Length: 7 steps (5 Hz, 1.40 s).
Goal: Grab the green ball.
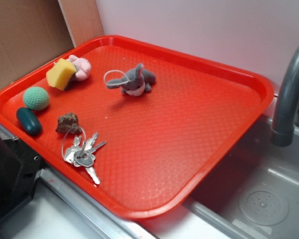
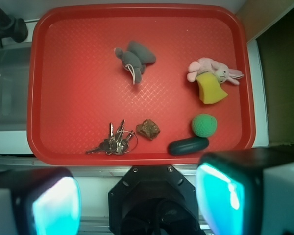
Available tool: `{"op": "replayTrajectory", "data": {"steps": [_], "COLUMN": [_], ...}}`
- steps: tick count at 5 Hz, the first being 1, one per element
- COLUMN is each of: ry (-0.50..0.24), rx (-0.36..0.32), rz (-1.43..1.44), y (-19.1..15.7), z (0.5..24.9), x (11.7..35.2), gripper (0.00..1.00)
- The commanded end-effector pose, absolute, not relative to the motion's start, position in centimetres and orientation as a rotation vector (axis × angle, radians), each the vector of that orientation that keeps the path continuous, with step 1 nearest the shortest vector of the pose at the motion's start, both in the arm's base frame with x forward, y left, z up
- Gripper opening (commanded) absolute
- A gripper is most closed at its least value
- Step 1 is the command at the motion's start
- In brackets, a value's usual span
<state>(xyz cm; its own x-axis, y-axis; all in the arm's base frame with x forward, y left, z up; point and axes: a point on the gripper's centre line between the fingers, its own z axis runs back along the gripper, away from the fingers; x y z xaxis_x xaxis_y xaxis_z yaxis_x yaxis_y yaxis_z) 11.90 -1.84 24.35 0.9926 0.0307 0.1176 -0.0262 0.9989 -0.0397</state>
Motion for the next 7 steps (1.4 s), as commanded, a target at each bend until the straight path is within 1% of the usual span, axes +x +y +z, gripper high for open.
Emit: {"op": "replayTrajectory", "data": {"steps": [1,2,3,4,5,6,7], "ry": [-0.119,-0.102,-0.189,-0.232,-0.225,-0.182,-0.193], "rx": [-0.038,-0.001,0.063,0.127,0.137,0.083,-0.012], "rz": [0.028,0.274,0.510,0.684,0.700,0.669,0.549], "y": [-1.8,2.1,4.7,7.2,9.4,11.3,12.0], "z": [24.4,19.7,17.5,14.7,11.8,9.0,6.6], "x": [11.9,13.5,14.4,14.7,13.3,11.2,11.7], "gripper": [1.00,1.00,1.00,1.00,1.00,1.00,1.00]}}
